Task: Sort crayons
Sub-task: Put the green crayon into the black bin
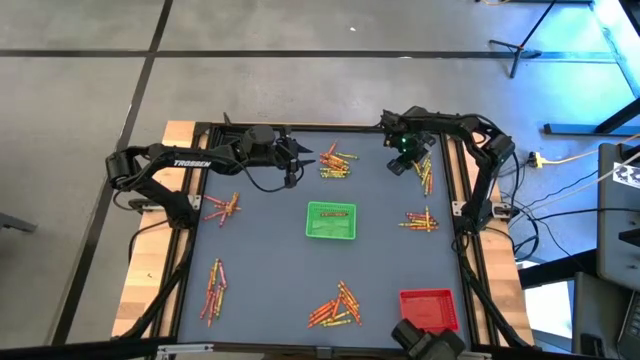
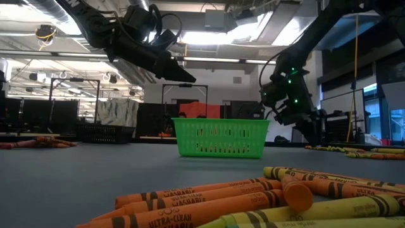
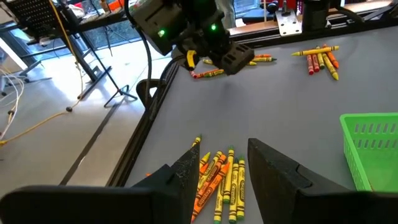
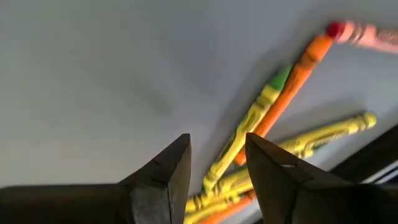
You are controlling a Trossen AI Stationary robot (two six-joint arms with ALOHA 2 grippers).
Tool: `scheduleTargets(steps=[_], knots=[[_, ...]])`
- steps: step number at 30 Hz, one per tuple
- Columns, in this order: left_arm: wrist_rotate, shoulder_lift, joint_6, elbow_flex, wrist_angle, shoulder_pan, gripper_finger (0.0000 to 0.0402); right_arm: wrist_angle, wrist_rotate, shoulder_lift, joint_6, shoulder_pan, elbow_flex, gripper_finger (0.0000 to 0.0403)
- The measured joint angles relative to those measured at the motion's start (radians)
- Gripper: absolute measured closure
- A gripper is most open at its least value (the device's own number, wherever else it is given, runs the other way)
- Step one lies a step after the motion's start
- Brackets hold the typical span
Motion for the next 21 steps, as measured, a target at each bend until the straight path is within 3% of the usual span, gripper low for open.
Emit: scheduleTargets(steps=[9, 21], knots=[[0.0, 0.0, 0.0, 0.0, 0.0, 0.0, 0.0282, 0.021, 0.061, 0.0, 0.0, 0.0, 0.0, 0.0254], [0.0, 0.0, -0.001, 0.0, 0.0, 0.0, 0.0282, 0.063, 0.007, 0.0, -0.024, -0.038, 0.0, 0.0254]])
